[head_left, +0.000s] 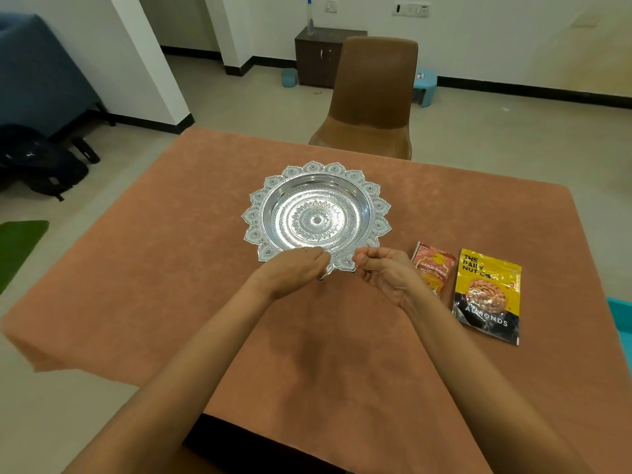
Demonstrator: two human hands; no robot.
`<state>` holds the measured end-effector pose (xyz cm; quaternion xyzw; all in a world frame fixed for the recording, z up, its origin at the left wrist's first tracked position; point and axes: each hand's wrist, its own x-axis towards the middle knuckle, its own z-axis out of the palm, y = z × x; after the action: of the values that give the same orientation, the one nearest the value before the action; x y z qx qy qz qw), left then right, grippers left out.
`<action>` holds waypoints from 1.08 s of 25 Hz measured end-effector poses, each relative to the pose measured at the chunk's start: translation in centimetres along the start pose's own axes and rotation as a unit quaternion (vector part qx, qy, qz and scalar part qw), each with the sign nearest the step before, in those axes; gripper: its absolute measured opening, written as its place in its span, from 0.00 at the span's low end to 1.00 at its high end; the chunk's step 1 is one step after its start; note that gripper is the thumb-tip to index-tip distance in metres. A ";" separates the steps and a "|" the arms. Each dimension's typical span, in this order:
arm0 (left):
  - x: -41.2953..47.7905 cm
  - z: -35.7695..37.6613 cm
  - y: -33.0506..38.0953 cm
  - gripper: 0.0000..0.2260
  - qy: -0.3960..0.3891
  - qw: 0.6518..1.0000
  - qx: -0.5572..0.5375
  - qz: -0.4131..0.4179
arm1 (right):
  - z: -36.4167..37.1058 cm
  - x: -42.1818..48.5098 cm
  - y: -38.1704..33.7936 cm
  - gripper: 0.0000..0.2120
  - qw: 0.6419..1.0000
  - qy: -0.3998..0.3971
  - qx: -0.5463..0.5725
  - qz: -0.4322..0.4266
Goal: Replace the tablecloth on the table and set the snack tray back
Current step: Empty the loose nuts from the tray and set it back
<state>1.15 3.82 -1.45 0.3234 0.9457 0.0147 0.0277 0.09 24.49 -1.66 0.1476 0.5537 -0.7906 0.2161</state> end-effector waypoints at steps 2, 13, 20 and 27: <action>-0.1 0.2 -0.5 0.03 0.035 0.997 0.032 0.059 | 0.2 0.1 0.3 0.03 1.000 0.002 0.003 0.007; 0.9 -0.6 -2.3 0.10 0.062 0.951 0.194 0.231 | 1.2 -0.1 0.7 0.04 1.000 0.007 0.026 0.012; 2.1 -1.3 -1.9 0.09 0.067 0.932 0.198 0.297 | 1.1 -0.1 0.8 0.05 0.999 0.018 0.043 0.018; 3.3 -0.9 -1.9 0.04 -0.041 0.989 0.019 0.138 | 0.9 -0.1 0.3 0.05 0.998 0.024 0.060 0.016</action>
<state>-2.65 4.28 -0.82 0.4515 0.8903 -0.0128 0.0575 0.37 23.56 -1.56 0.1878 0.5080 -0.8150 0.2060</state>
